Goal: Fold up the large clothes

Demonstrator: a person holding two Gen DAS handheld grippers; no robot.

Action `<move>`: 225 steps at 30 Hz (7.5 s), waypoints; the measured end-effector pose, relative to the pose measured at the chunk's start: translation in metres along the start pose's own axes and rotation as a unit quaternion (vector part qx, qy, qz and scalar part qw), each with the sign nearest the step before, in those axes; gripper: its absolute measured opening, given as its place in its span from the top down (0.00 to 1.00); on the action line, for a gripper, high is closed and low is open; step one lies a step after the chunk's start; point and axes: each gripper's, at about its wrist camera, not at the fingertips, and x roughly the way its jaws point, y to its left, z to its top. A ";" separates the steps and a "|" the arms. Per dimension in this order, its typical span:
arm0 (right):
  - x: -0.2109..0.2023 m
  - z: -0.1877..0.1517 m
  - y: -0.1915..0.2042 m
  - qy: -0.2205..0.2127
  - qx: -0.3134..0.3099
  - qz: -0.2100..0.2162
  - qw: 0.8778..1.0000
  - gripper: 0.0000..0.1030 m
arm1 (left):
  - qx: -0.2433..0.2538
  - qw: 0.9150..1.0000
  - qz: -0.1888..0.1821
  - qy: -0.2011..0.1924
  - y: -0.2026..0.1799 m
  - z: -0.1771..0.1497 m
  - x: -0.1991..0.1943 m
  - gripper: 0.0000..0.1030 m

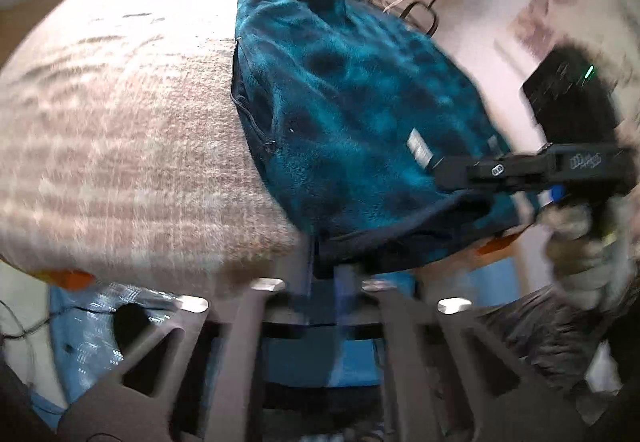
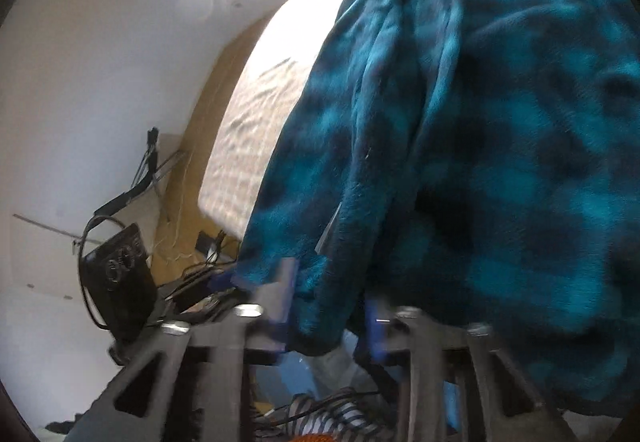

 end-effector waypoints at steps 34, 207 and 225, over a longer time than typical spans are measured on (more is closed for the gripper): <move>-0.067 -0.032 0.035 -0.158 -0.127 -0.226 0.953 0.64 | 0.067 0.997 0.019 -0.037 -0.031 0.024 -0.026 0.97; -0.144 0.297 -0.214 -0.170 0.022 -0.393 0.903 0.94 | 0.062 0.956 -0.286 0.032 -0.198 0.078 0.129 1.00; -0.119 0.320 -0.205 -0.157 -0.005 -0.411 0.898 0.65 | 0.070 0.954 -0.290 0.029 -0.196 0.075 0.117 1.00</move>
